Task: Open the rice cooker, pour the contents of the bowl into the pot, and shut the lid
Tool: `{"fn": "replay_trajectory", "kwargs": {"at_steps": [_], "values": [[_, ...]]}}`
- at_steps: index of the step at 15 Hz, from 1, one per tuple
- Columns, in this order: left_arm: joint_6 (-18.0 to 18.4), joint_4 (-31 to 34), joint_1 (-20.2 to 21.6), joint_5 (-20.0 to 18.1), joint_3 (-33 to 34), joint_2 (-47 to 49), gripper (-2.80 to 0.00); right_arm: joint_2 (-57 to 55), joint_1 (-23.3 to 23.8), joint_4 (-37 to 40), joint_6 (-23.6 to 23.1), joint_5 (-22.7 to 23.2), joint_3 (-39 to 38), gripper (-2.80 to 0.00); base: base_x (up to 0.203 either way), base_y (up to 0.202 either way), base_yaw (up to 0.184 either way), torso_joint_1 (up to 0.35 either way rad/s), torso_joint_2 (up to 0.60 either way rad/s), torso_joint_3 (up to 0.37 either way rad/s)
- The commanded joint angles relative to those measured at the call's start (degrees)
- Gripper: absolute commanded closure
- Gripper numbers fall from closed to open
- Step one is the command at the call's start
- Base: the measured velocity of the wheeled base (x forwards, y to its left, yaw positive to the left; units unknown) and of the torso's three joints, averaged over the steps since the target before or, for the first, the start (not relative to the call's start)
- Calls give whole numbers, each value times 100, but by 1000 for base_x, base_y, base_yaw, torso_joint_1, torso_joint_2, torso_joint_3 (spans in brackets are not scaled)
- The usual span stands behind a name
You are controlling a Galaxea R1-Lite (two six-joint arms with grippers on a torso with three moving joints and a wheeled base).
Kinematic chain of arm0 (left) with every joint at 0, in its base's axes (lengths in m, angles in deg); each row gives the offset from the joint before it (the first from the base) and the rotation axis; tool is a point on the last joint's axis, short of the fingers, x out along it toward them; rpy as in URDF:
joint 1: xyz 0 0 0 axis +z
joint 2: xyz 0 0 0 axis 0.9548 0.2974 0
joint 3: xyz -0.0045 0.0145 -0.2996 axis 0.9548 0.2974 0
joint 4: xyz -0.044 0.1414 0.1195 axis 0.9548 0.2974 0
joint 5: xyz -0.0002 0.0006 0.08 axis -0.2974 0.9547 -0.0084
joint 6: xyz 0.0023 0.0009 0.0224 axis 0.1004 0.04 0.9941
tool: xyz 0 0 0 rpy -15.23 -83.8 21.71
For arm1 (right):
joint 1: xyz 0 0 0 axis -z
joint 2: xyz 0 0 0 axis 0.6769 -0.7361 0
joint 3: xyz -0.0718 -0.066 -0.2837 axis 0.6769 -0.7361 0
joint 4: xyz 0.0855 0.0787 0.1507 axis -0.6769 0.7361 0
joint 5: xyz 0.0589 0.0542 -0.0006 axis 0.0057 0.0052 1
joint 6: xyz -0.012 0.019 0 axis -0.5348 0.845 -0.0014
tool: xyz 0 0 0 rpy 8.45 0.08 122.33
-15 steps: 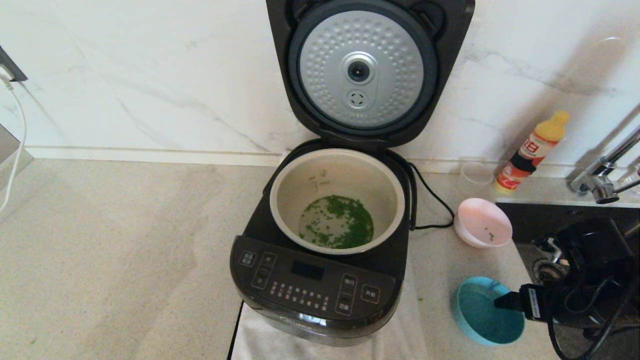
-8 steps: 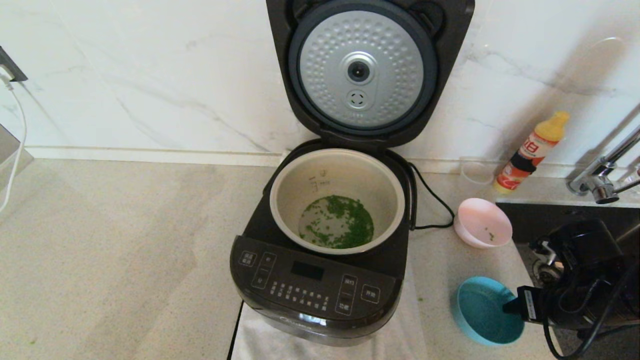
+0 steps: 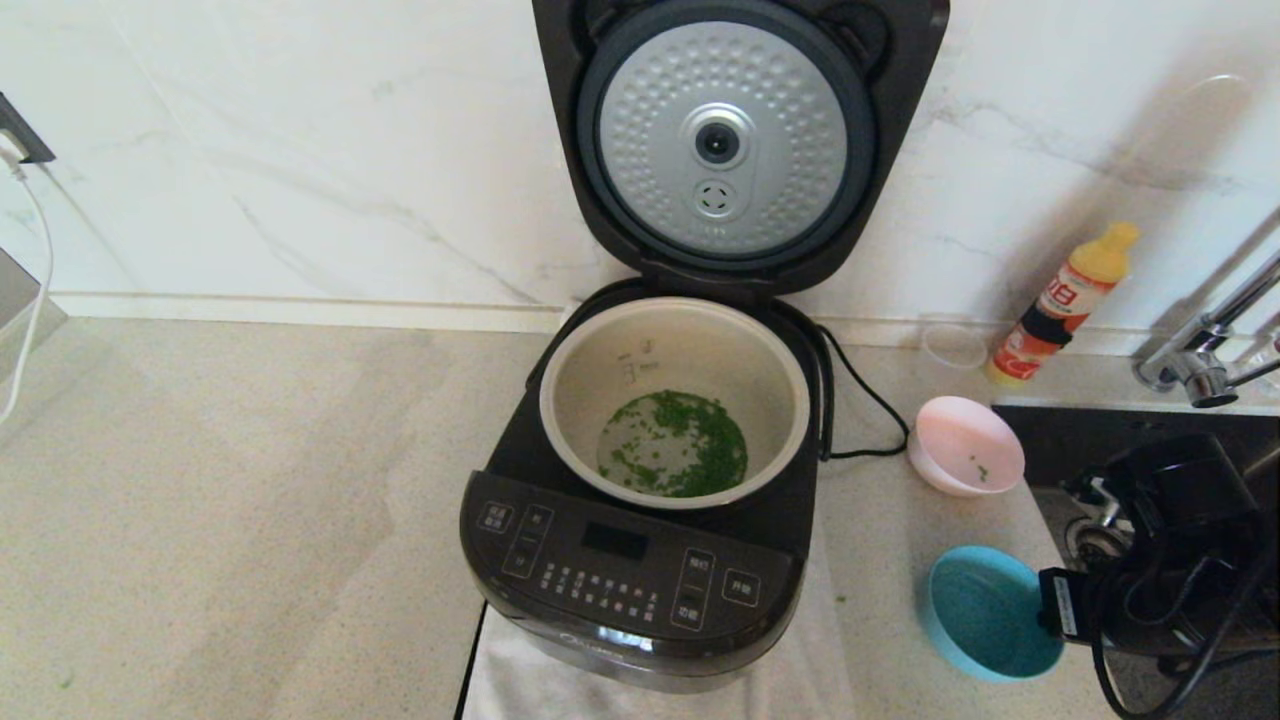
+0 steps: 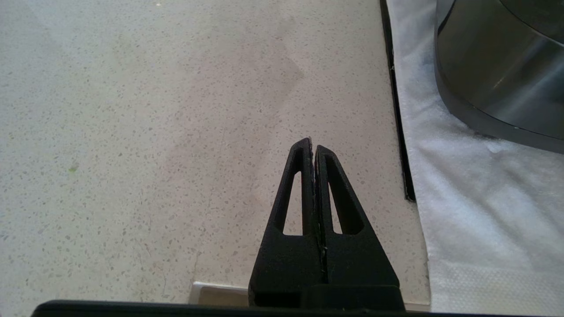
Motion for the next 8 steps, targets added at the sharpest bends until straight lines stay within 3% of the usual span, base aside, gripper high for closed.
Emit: {"fn": "replay_trajectory", "kwargs": {"at_steps": [1,5,8], "values": [[1,1,0,1,1,7,0,151,0,4,8,-10,-49,0,0,0,0,0,0,0],[1,1,0,1,2,7,0,864,139,125,-31,-33,-126,0,0,0,0,0,0,0],[1,1,0,1,2,7,0,1503,662,698,-104,-37,-151,0,0,0,0,0,0,0]]}}
